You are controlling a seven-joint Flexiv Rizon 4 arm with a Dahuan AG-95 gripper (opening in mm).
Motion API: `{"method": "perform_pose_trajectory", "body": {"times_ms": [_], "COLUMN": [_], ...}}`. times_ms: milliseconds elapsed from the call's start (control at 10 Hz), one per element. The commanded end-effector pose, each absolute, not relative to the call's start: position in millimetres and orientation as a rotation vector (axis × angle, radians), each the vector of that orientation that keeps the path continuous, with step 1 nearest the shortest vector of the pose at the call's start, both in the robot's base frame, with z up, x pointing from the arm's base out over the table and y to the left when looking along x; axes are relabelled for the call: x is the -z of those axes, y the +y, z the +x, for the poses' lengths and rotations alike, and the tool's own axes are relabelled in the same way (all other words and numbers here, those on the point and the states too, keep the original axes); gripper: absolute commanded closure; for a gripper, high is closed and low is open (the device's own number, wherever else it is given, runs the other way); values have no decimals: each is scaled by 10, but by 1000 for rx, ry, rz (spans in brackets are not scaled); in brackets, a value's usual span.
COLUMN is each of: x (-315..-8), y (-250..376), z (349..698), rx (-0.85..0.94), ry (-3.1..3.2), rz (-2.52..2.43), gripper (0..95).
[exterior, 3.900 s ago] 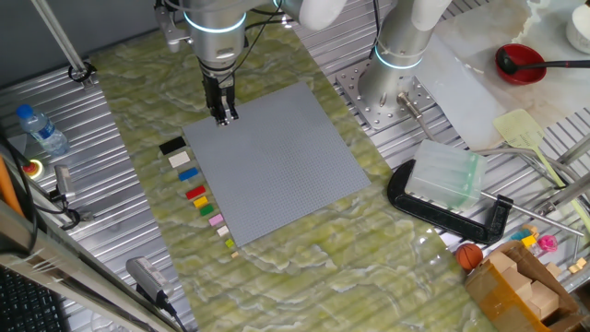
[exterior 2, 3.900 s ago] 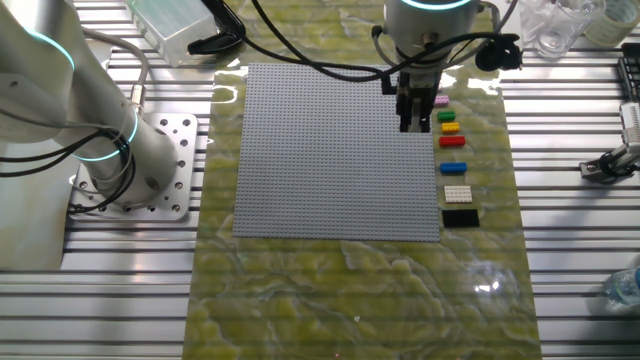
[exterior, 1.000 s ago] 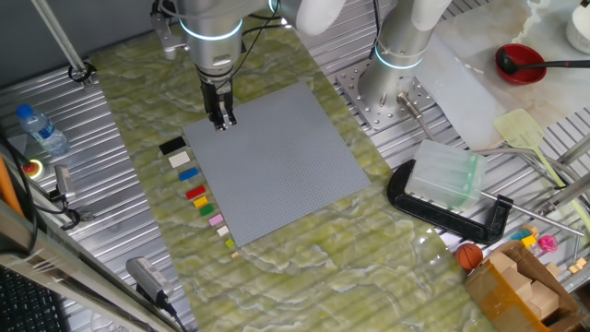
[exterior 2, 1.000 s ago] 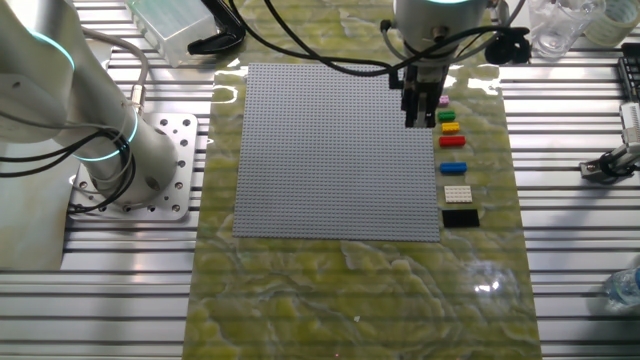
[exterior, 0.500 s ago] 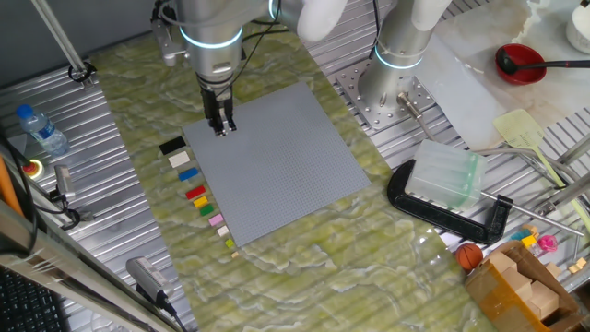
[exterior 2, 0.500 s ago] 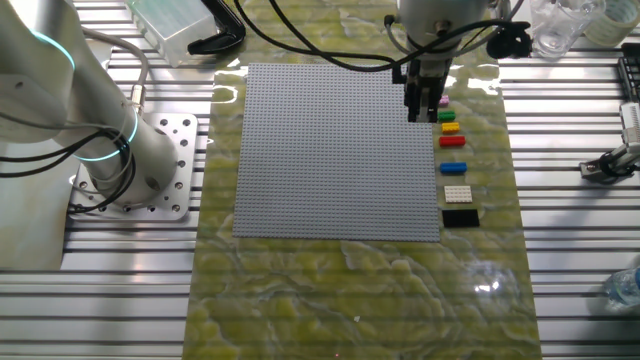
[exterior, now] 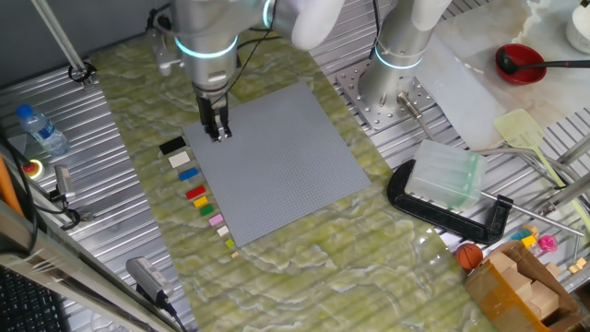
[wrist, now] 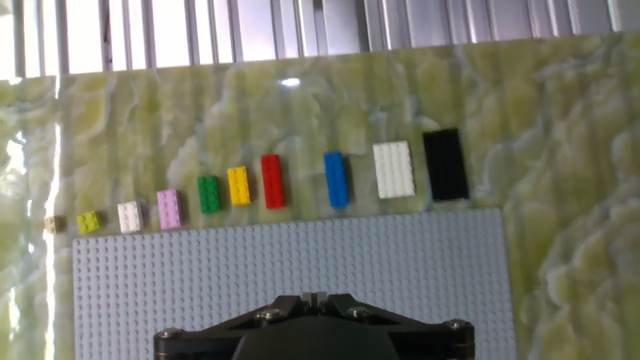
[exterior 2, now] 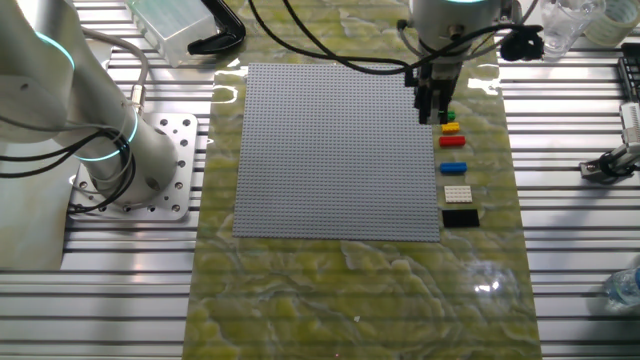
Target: Build with small Lego blocks
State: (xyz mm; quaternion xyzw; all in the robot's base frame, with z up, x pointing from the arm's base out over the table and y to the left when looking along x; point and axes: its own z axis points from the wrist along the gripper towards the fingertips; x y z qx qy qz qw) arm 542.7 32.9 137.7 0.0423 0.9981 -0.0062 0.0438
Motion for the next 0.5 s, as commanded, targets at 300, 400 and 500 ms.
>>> {"method": "perform_pose_trajectory", "body": {"times_ms": [300,400,500], "x": [-1324,-1314,-1283], "y": [678,763,930], "z": [5628,5650,5670], "rx": [90,91,89], "ry": [3046,3047,3046], "rz": [154,165,184], "gripper": [950,950,950]}}
